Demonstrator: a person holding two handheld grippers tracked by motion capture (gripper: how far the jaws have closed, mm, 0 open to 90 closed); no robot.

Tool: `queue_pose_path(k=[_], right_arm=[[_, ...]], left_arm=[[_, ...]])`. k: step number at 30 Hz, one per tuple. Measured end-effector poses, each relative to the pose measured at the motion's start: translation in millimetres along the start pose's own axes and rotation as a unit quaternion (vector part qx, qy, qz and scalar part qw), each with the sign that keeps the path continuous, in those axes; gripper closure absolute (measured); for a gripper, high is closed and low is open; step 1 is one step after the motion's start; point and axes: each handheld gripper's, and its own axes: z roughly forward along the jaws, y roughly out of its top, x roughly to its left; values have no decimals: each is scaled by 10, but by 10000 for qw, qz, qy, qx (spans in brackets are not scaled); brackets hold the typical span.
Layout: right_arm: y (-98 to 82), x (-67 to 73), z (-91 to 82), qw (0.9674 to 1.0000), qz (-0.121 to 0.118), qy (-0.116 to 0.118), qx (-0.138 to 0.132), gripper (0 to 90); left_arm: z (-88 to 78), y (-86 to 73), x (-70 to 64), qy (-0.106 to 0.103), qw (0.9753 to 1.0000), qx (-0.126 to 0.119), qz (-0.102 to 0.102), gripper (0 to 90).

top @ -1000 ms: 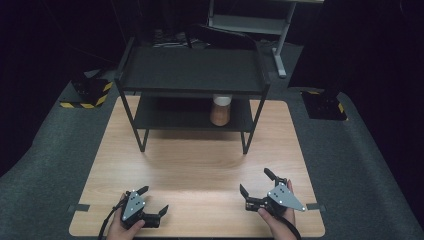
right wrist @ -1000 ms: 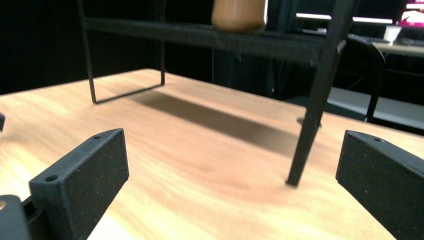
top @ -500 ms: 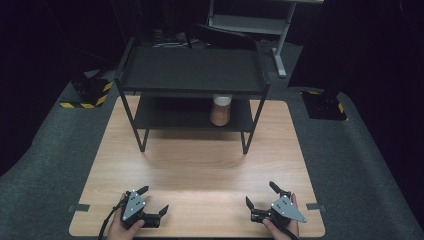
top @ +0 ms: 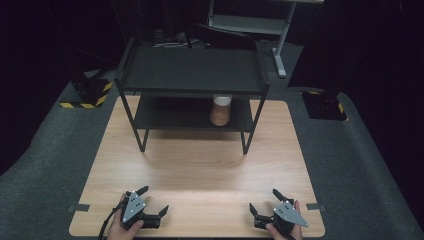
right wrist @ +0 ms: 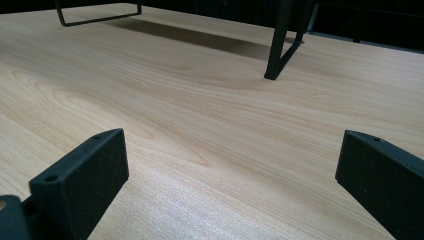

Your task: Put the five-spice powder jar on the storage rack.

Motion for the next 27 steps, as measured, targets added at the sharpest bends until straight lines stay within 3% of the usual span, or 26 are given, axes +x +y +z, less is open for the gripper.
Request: queue_pose_path(k=[2, 8, 14, 27], right_arm=[[-7, -3, -2, 10000, -42, 33, -21, 5], [-40, -87, -26, 9996, 171, 169, -118, 5], [-28, -88, -25, 9995, -91, 300, -65, 6], [-52, -74, -33, 9996, 39, 237, -126, 6]], left_arm=[[0, -2, -3, 6, 10000, -6, 0, 5], [2, 7, -29, 65, 10000, 18, 41, 5], [1, 15, -34, 42, 10000, 47, 69, 5], [-7, 11, 0, -54, 10000, 43, 54, 5]])
